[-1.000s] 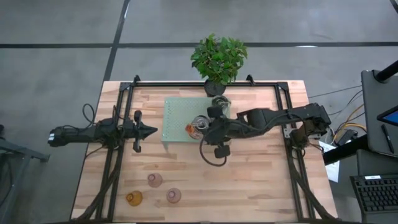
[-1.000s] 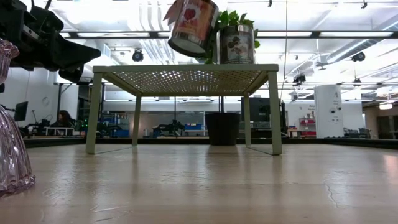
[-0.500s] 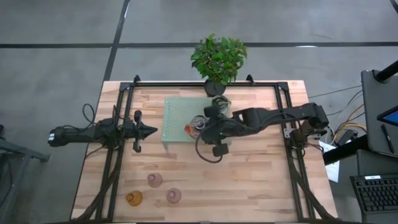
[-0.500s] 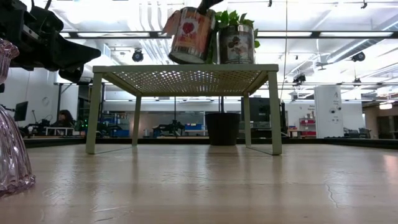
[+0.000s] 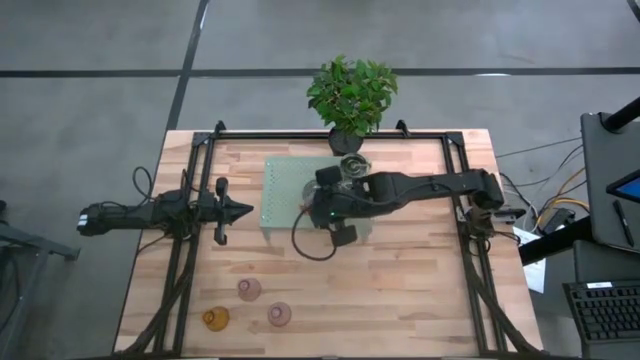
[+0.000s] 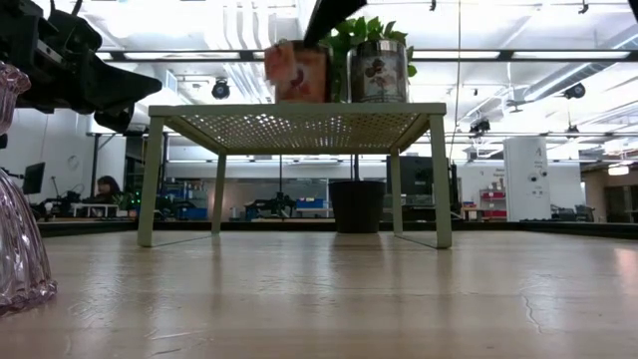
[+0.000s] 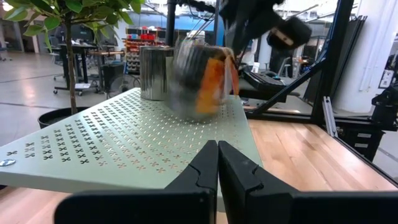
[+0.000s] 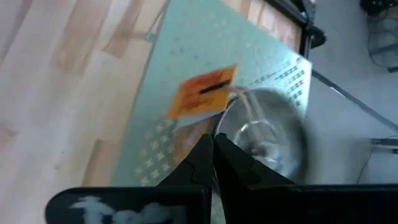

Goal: Pick & Place candle stick holders
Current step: Put the silver scented candle on the shelf, then put the pink glass candle holder on the shelf

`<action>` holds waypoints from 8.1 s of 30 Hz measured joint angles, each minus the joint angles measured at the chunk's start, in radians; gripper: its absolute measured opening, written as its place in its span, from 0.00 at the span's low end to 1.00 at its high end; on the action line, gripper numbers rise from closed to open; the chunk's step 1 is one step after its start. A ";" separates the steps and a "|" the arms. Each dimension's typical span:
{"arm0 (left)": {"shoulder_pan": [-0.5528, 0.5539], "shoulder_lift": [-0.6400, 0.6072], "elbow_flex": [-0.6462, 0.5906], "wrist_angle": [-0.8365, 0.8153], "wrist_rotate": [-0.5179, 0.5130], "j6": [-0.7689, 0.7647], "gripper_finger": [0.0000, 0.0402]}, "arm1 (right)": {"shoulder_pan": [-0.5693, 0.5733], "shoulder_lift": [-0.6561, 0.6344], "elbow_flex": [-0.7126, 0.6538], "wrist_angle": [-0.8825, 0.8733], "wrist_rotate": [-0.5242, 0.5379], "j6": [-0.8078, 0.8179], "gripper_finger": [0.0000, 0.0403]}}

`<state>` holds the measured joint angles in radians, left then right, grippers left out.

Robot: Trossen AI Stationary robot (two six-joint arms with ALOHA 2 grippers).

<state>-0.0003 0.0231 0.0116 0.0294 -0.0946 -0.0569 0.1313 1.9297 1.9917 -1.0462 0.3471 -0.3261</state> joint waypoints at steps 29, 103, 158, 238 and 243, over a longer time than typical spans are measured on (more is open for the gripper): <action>0.000 0.003 0.000 0.000 0.000 0.000 0.02 | 0.032 0.159 0.327 -0.011 0.093 0.007 0.02; 0.000 0.005 0.000 0.000 0.000 0.000 0.02 | 0.119 0.027 0.294 -0.167 0.018 0.312 0.02; 0.000 0.007 0.000 0.000 0.000 0.000 0.02 | 0.008 -1.678 -1.867 1.124 -0.289 0.413 0.02; -0.222 0.572 0.395 0.279 0.080 -0.315 0.41 | 0.008 -1.901 -1.936 0.930 -0.311 0.397 0.02; -0.383 0.692 0.565 -0.027 -0.145 -0.347 0.41 | 0.008 -1.901 -1.936 0.930 -0.311 0.399 0.02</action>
<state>-0.3834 0.7153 0.5771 0.0023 -0.2400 -0.4042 0.1390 0.0284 0.0559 -0.1158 0.0364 0.0725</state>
